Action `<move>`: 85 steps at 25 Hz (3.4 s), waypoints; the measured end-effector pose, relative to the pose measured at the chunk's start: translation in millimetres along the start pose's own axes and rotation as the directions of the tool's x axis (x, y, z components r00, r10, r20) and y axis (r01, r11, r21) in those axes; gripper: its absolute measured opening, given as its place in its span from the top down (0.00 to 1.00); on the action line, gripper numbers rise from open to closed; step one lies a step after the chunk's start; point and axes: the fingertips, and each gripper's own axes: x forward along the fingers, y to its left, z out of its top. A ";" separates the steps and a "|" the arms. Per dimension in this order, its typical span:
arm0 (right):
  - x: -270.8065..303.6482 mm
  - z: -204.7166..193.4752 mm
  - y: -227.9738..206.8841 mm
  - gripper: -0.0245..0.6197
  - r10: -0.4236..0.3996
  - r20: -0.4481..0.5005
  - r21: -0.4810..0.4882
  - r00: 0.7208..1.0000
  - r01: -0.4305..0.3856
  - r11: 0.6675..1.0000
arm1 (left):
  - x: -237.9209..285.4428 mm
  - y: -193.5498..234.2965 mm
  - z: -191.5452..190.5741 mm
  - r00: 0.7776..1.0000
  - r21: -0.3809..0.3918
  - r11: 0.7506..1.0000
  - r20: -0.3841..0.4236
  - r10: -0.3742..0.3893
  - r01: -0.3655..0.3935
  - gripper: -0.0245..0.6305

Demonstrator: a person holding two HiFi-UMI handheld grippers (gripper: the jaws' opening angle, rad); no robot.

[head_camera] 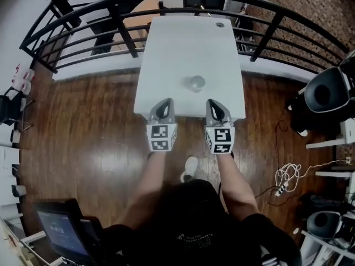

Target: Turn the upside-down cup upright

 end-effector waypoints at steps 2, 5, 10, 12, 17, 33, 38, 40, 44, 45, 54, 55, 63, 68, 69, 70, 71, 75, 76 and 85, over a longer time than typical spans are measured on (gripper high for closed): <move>-11.1 -0.7 9.7 0.94 -0.004 0.001 0.002 1.000 0.004 1.000 | -13.9 1.0 -0.7 1.000 0.002 1.000 0.003 -0.003 0.003 0.97; -26.9 0.8 24.5 0.94 -0.011 0.015 -0.004 1.000 0.011 1.000 | -33.2 -1.8 -2.0 1.000 0.022 1.000 0.015 -0.019 0.019 0.97; -61.3 1.2 53.6 0.94 -0.026 0.030 -0.016 0.999 0.026 1.000 | -75.9 -8.0 -12.8 0.999 0.049 0.998 0.019 -0.049 0.048 0.97; -75.4 3.4 65.5 0.94 -0.027 0.041 -0.023 0.999 0.028 0.999 | -92.5 -8.5 -13.1 0.998 0.055 0.997 0.032 -0.054 0.053 0.97; -111.3 7.6 89.1 0.94 -0.041 0.058 -0.032 0.997 0.043 0.999 | -135.7 -15.3 -3.9 0.996 0.072 0.995 0.056 -0.069 0.065 0.97; -209.4 -7.1 138.0 0.94 -0.078 0.043 -0.042 0.996 0.080 0.996 | -234.3 -37.5 -34.7 0.995 0.045 0.995 0.047 -0.093 0.091 0.97; -225.9 -0.7 141.4 0.94 -0.081 0.057 -0.039 0.995 0.083 0.996 | -250.4 -43.1 -28.3 0.995 0.049 0.995 0.058 -0.084 0.081 0.97; -234.1 0.4 142.1 0.94 -0.078 0.060 -0.039 0.995 0.081 0.996 | -256.0 -49.9 -27.7 0.995 0.051 0.995 0.058 -0.083 0.080 0.97; -252.3 -6.1 134.5 0.94 -0.067 0.057 -0.034 0.996 0.069 0.997 | -265.6 -70.9 -31.1 0.996 0.057 0.996 0.055 -0.077 0.074 0.97; -257.3 -8.0 132.4 0.94 -0.065 0.057 -0.032 0.996 0.066 0.997 | -268.7 -75.9 -32.1 0.996 0.058 0.996 0.055 -0.074 0.070 0.97; -305.0 -16.0 113.8 0.94 -0.026 0.067 -0.028 0.997 0.028 0.999 | -295.9 -121.0 -36.6 0.999 0.050 0.999 0.048 -0.021 0.019 0.97; -309.7 -17.2 111.8 0.94 -0.023 0.067 -0.029 0.997 0.025 0.999 | -299.1 -126.2 -35.0 0.998 0.052 0.999 0.052 -0.019 0.016 0.97; -338.8 -25.3 104.1 0.94 -0.039 0.078 -0.014 0.996 0.040 0.999 | -324.1 -153.3 -30.1 0.997 0.105 0.994 0.065 -0.038 0.031 0.97; -346.2 -27.2 116.6 0.94 -0.047 0.079 -0.017 0.996 0.048 0.999 | -333.8 -150.8 -33.1 0.996 0.099 0.994 0.073 -0.050 0.043 0.97; -347.8 -26.7 121.4 0.94 -0.046 0.081 -0.021 0.996 0.048 0.999 | -336.6 -148.7 -34.7 0.996 0.094 0.995 0.074 -0.050 0.043 0.97; -349.3 -26.0 126.5 0.94 -0.046 0.082 -0.026 0.996 0.049 0.998 | -339.6 -146.3 -36.0 0.996 0.092 0.995 0.075 -0.051 0.044 0.97; -350.5 -25.4 131.7 0.94 -0.046 0.083 -0.030 0.996 0.049 0.998 | -342.4 -143.9 -37.1 0.996 0.093 0.995 0.075 -0.053 0.046 0.97; -352.7 -23.4 150.5 0.94 -0.033 0.087 -0.046 0.996 0.037 0.998 | -352.5 -139.0 -38.5 0.996 0.128 0.991 0.074 -0.057 0.047 0.97; -353.1 -22.1 153.3 0.94 -0.031 0.091 -0.041 0.995 0.035 0.999 | -354.8 -138.3 -37.1 0.995 0.131 0.990 0.077 -0.057 0.047 0.97; -359.7 -13.1 165.1 0.94 -0.050 0.105 -0.052 0.993 0.056 0.997 | -367.0 -129.8 -37.2 0.994 0.104 0.993 0.088 -0.058 0.049 0.97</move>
